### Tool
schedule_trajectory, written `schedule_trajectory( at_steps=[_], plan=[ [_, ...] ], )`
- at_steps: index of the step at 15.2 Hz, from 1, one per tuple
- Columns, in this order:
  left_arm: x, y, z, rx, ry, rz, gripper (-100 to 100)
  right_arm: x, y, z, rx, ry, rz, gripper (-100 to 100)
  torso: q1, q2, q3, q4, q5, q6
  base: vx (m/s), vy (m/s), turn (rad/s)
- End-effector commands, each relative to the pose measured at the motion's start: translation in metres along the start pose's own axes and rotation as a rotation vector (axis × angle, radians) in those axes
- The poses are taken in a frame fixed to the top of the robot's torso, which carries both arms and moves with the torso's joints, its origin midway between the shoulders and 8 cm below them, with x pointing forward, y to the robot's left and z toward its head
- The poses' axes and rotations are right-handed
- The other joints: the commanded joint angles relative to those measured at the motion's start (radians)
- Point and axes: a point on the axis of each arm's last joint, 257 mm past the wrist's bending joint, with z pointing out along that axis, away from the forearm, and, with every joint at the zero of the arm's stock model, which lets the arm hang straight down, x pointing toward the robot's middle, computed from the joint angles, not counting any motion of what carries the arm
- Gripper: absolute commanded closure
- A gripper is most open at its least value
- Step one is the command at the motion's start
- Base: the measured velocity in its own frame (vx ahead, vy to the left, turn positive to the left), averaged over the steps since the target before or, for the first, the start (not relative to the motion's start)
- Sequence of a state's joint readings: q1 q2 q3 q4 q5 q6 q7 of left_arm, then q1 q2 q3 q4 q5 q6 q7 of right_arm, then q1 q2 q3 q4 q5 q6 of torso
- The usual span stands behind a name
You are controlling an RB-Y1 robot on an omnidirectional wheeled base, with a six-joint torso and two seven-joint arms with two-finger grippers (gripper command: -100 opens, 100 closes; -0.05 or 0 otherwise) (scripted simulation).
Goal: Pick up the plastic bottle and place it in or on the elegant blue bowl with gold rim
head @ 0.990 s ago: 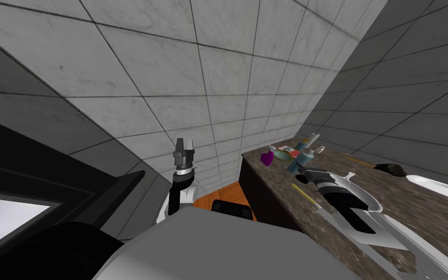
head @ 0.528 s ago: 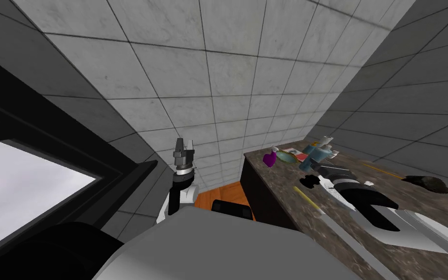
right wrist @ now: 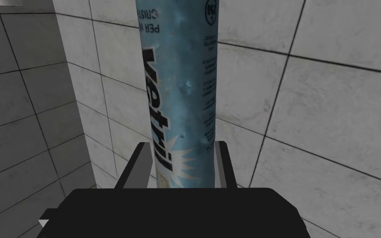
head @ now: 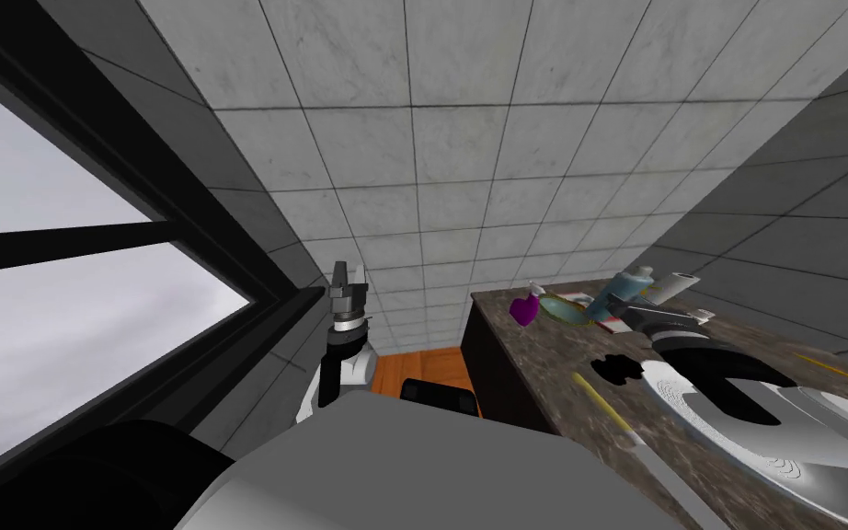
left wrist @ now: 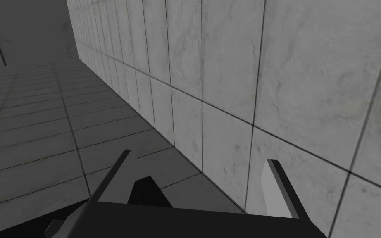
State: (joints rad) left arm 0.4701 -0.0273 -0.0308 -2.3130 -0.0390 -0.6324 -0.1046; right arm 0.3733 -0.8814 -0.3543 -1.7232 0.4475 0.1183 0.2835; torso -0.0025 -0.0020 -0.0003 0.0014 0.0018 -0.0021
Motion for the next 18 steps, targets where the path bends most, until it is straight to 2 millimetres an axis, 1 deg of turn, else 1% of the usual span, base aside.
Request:
schedule_trajectory(
  at_steps=[1, 3, 7, 8, 9, 13, 14, 18],
  plan=[
    [0.0, 0.0, 0.0, 0.0, 0.0, 0.0, 0, -0.003, -0.008, 0.003, 0.022, 0.009, 0.007, 100, 0.0, 0.0, 0.0, 0.0, 0.0, 0.0, -0.005, -0.054, 0.255],
    [0.0, 0.0, 0.0, 0.0, 0.0, 0.0, 0, -0.002, -0.014, 0.004, 0.037, 0.02, 0.01, 100, 0.001, 0.0, 0.0, 0.0, 0.0, 0.0, -0.018, -0.058, 0.243],
    [0.0, 0.0, 0.0, 0.0, 0.0, 0.0, 0, 0.009, -0.022, 0.006, 0.068, 0.058, 0.015, 100, -0.001, 0.001, 0.0, 0.0, -0.001, -0.001, -0.027, -0.084, 0.318],
    [0.0, 0.0, 0.0, 0.0, 0.0, 0.0, 0, 0.005, -0.02, 0.005, 0.059, 0.046, 0.013, 100, -0.001, 0.0, 0.0, 0.0, -0.001, -0.002, -0.014, -0.055, 0.145],
    [0.0, 0.0, 0.0, 0.0, 0.0, 0.0, 0, 0.006, -0.02, 0.006, 0.061, 0.048, 0.014, -100, 0.0, 0.0, 0.0, 0.0, -0.001, 0.001, -0.003, -0.022, 0.018],
    [0.0, 0.0, 0.0, 0.0, 0.0, 0.0, 0, 0.006, -0.02, 0.006, 0.061, 0.048, 0.014, -100, 0.004, 0.001, 0.001, 0.0, 0.0, 0.001, 0.0, -0.004, 0.001],
    [0.0, 0.0, 0.0, 0.0, 0.0, 0.0, 0, -0.006, -0.021, 0.006, 0.058, 0.045, 0.015, -100, 0.004, 0.001, 0.001, 0.0, 0.001, 0.001, 0.007, 0.0, -0.033],
    [0.0, 0.0, 0.0, 0.0, 0.0, 0.0, 0, -0.028, -0.02, 0.007, 0.047, 0.044, 0.016, -100, 0.005, 0.0, 0.0, 0.0, 0.001, 0.002, 0.019, 0.0, -0.054]
  ],
)
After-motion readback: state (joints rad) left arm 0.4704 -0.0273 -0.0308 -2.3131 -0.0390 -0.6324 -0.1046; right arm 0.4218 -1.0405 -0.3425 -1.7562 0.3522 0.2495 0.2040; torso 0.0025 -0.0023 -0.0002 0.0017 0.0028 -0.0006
